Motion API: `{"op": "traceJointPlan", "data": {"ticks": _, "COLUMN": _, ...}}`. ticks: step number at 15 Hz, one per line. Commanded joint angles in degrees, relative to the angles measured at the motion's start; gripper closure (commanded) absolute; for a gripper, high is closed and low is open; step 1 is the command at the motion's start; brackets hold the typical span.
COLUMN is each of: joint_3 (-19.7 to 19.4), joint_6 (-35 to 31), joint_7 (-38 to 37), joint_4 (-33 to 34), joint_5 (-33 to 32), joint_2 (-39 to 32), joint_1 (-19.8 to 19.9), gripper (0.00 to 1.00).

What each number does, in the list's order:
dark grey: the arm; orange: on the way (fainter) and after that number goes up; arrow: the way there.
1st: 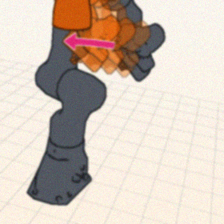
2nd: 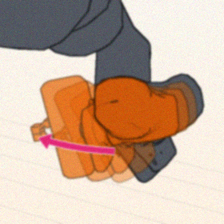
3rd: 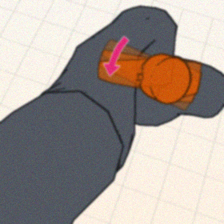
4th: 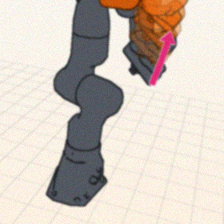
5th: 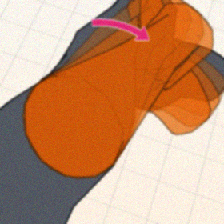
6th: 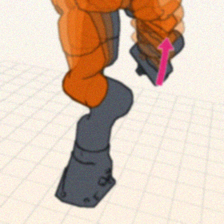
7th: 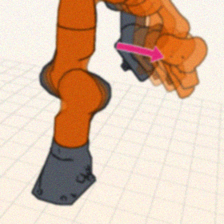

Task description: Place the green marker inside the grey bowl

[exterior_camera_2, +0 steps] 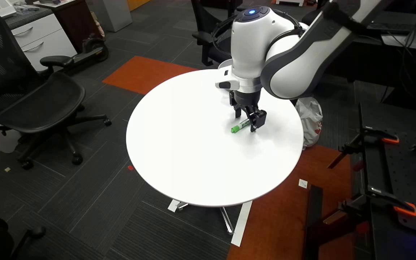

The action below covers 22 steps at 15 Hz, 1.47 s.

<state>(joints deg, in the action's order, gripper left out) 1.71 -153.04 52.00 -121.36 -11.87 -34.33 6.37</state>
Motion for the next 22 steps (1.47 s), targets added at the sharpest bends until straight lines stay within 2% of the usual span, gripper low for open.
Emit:
{"op": "traceJointPlan", "data": {"ticks": 1, "joint_3": 1.14, "joint_6": -0.35, "joint_7": -0.53, "joint_4": 1.77, "joint_5": 0.29, "joint_2": -1.06, "joint_1": 1.21, "gripper": 0.48}}
{"op": "traceJointPlan", "data": {"ticks": 6, "joint_3": 1.23, "joint_6": -0.16, "joint_7": -0.64, "joint_4": 2.81, "joint_5": 0.37, "joint_2": -1.3, "joint_1": 1.49, "gripper": 0.86}}
{"op": "traceJointPlan", "data": {"ticks": 8, "joint_3": 2.96, "joint_6": 0.31, "joint_7": 0.38, "joint_4": 1.86, "joint_5": 1.84, "joint_2": -0.03, "joint_1": 2.47, "gripper": 0.99}}
{"op": "traceJointPlan", "data": {"ticks": 12, "joint_3": 1.71, "joint_6": -0.67, "joint_7": -5.86, "joint_4": -2.7, "joint_5": 1.25, "joint_2": 7.63, "joint_1": -0.37, "gripper": 0.95}}
{"op": "traceJointPlan", "data": {"ticks": 16, "joint_3": 0.8, "joint_6": 0.36, "joint_7": -12.46, "joint_4": -4.14, "joint_5": 1.01, "joint_2": 15.75, "joint_1": -0.47, "gripper": 0.95}}
{"op": "traceJointPlan", "data": {"ticks": 17, "joint_3": -1.09, "joint_6": 0.54, "joint_7": -15.2, "joint_4": -3.97, "joint_5": -0.99, "joint_2": 17.72, "joint_1": -1.33, "gripper": 0.95}}
{"op": "traceJointPlan", "data": {"ticks": 22, "joint_3": -5.39, "joint_6": 1.7, "joint_7": -21.89, "joint_4": -0.92, "joint_5": -2.44, "joint_2": 21.63, "joint_1": 0.24, "gripper": 0.95}}
